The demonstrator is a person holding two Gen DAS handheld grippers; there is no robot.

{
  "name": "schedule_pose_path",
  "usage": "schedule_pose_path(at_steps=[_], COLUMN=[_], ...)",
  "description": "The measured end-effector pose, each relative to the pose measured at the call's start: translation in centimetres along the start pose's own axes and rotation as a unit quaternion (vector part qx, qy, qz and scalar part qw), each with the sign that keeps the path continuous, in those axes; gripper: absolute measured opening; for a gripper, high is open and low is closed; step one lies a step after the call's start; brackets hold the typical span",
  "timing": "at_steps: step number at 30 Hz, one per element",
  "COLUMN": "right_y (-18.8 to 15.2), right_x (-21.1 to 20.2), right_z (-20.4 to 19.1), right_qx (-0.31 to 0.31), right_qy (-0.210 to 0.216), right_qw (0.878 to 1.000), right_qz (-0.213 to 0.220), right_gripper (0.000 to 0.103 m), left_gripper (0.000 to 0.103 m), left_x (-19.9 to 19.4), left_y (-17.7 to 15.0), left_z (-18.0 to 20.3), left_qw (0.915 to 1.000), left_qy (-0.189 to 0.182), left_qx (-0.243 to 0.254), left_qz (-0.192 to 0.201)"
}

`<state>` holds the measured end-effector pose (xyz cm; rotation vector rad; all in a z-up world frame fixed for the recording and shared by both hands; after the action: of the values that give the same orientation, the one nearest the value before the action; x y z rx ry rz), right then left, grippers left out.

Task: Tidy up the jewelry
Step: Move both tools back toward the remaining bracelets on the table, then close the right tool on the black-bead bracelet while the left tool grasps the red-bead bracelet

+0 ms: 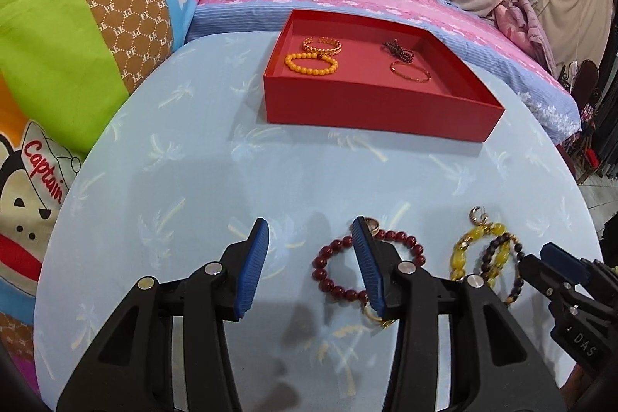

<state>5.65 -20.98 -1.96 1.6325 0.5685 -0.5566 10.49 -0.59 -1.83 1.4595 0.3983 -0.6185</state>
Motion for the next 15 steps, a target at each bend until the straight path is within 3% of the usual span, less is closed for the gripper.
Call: schedule_pose_path(at_steps=[15], right_y=[-1.1], right_x=[1.0], right_z=[-0.8], right_qx=[-0.016], right_qy=[-0.015], right_qw=[1.0], right_qz=[0.003], right_gripper=[0.029], left_gripper=[0.043], left_x=[1.0], left_y=[-1.3], left_z=[0.0], left_qw=[0.9999], left_qy=[0.009], left_qx=[0.005], left_qz=[-0.006])
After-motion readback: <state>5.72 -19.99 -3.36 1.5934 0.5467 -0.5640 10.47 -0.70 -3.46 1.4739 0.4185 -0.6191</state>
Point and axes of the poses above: each gripper's, at about its wrist camera, not at the fingertips, and x roughly the way its jaws point, z to its right, y to its top, the point moved 4 cm from there along x, roughly the way its jaws point, and after that the axes turned 12 degrees about z, right-handed, at the moved point
